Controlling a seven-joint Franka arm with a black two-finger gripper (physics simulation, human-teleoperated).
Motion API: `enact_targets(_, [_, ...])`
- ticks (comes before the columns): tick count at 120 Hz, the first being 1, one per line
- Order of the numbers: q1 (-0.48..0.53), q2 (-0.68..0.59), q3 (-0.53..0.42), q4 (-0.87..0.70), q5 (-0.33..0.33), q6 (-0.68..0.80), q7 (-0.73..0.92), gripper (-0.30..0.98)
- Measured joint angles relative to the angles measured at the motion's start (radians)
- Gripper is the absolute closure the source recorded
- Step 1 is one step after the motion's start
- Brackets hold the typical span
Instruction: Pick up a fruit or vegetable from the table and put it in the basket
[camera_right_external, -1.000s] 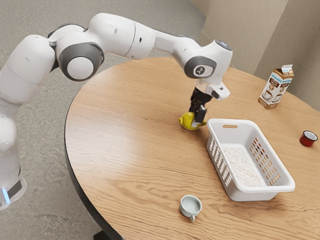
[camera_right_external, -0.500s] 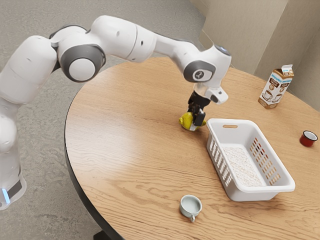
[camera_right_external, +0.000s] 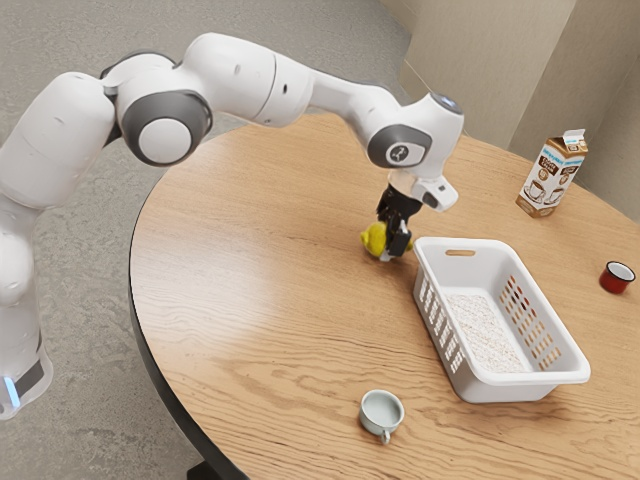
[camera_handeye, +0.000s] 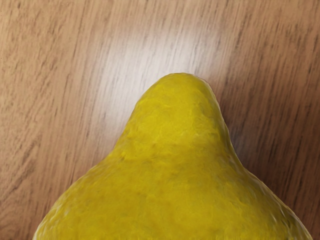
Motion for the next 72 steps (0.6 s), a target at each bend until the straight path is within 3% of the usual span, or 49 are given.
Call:
enact_targets(40, [-0.019,-0.074,-0.034,0.160,0.049,-0.121,-0.018,0.27])
enact_targets(72, [-0.024,-0.063,-0.224,0.266,0.095,-0.165,-0.035,0.27])
